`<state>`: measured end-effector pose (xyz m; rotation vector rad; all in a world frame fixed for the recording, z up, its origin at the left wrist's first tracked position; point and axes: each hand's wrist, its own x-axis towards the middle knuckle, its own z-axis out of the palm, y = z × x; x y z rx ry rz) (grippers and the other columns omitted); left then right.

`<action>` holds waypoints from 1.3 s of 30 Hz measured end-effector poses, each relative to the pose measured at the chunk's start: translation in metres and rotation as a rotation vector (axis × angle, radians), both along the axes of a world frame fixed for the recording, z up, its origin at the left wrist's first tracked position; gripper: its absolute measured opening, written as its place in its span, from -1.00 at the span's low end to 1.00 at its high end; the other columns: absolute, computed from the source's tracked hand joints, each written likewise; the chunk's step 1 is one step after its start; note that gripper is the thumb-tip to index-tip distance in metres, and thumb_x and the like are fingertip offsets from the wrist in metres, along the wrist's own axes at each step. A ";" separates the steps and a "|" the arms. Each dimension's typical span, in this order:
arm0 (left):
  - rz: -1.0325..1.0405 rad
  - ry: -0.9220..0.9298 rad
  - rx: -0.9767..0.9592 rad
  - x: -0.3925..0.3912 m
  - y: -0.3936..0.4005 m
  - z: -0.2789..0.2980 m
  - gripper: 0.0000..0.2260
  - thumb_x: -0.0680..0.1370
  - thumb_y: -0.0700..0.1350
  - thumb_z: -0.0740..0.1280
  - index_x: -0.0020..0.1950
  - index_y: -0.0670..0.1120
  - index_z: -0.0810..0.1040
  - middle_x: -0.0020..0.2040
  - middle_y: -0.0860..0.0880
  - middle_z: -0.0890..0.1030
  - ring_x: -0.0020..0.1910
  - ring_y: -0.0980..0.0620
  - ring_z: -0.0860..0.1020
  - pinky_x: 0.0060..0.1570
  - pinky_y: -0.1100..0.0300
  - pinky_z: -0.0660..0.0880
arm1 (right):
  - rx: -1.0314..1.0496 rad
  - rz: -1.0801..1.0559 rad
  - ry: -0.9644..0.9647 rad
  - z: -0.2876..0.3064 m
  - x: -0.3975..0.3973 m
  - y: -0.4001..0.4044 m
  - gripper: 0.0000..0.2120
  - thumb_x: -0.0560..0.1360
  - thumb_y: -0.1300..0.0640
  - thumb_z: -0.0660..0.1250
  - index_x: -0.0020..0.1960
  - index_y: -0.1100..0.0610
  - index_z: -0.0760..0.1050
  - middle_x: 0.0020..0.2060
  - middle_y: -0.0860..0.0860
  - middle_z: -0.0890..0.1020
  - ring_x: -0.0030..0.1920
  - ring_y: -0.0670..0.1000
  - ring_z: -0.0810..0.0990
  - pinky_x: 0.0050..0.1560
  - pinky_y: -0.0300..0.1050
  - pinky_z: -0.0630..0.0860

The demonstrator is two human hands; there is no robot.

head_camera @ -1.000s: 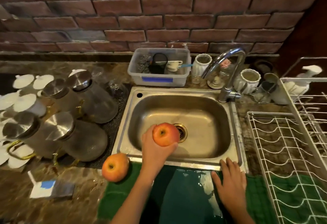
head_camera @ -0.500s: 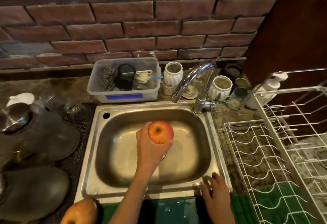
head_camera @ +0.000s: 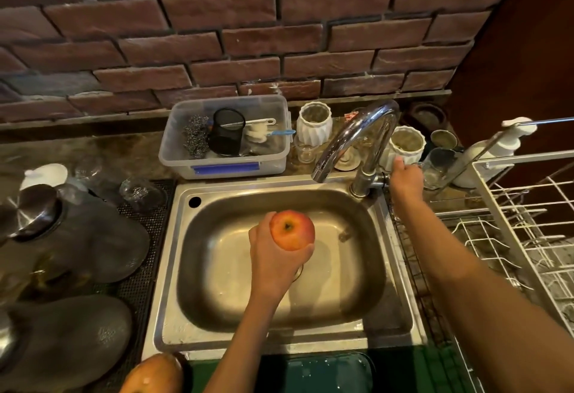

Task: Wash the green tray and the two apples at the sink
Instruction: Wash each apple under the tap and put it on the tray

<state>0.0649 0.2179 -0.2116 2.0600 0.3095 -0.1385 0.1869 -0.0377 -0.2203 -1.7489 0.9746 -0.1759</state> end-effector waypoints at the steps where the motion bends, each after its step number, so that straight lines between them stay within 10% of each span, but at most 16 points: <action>1: 0.002 0.004 0.003 0.000 0.000 0.000 -0.15 0.26 0.04 0.65 0.45 0.12 0.29 0.29 0.08 0.34 0.19 0.13 0.36 0.08 0.26 0.37 | -0.001 -0.002 0.014 -0.005 0.002 -0.003 -0.53 0.68 -0.04 0.11 0.34 0.33 0.42 0.26 0.24 0.54 0.26 0.23 0.51 0.06 -0.06 0.34; 9: 0.000 0.021 0.023 0.001 0.000 -0.001 -0.13 0.25 0.07 0.65 0.44 0.14 0.28 0.31 0.07 0.34 0.19 0.13 0.35 0.08 0.25 0.39 | -0.036 -0.041 0.074 -0.022 0.009 -0.014 -0.55 0.65 -0.10 0.15 0.27 0.26 0.46 0.21 0.24 0.57 0.22 0.26 0.53 0.23 0.16 0.47; 19: -0.030 0.014 0.015 0.001 -0.004 0.002 -0.13 0.25 0.08 0.65 0.45 0.14 0.27 0.31 0.10 0.33 0.25 0.10 0.36 0.05 0.27 0.40 | 0.079 -0.100 0.049 -0.030 0.015 -0.026 -0.71 0.64 -0.08 0.18 -0.09 0.13 0.39 -0.07 0.17 0.52 -0.04 0.13 0.49 -0.04 0.09 0.45; 26: -0.041 0.030 0.015 -0.001 -0.008 0.005 -0.16 0.28 0.09 0.62 0.45 0.17 0.24 0.33 0.11 0.30 0.21 0.14 0.31 0.06 0.24 0.39 | 0.103 -0.138 0.082 -0.024 0.010 -0.021 -0.69 0.60 -0.14 0.20 0.06 0.13 0.39 0.03 0.20 0.57 0.00 0.14 0.51 0.15 0.17 0.53; 32: -0.019 0.040 -0.096 -0.001 -0.009 0.004 -0.21 0.28 0.07 0.62 0.41 0.18 0.30 0.29 0.13 0.37 0.24 0.10 0.38 0.12 0.15 0.53 | -0.112 -0.007 -0.026 0.005 -0.051 0.044 -0.74 0.58 0.25 0.20 0.22 0.26 0.50 0.11 0.17 0.60 0.12 0.15 0.54 0.09 -0.03 0.42; 39: 0.058 0.135 -0.497 -0.004 -0.007 0.000 -0.32 0.34 0.16 0.55 0.38 0.28 0.33 0.33 0.10 0.40 0.23 0.00 0.49 0.02 0.12 0.64 | 0.533 0.499 -0.082 0.007 -0.106 0.126 -0.70 0.66 -0.11 0.13 0.24 -0.07 0.57 0.13 0.00 0.65 0.13 0.01 0.64 0.12 0.05 0.63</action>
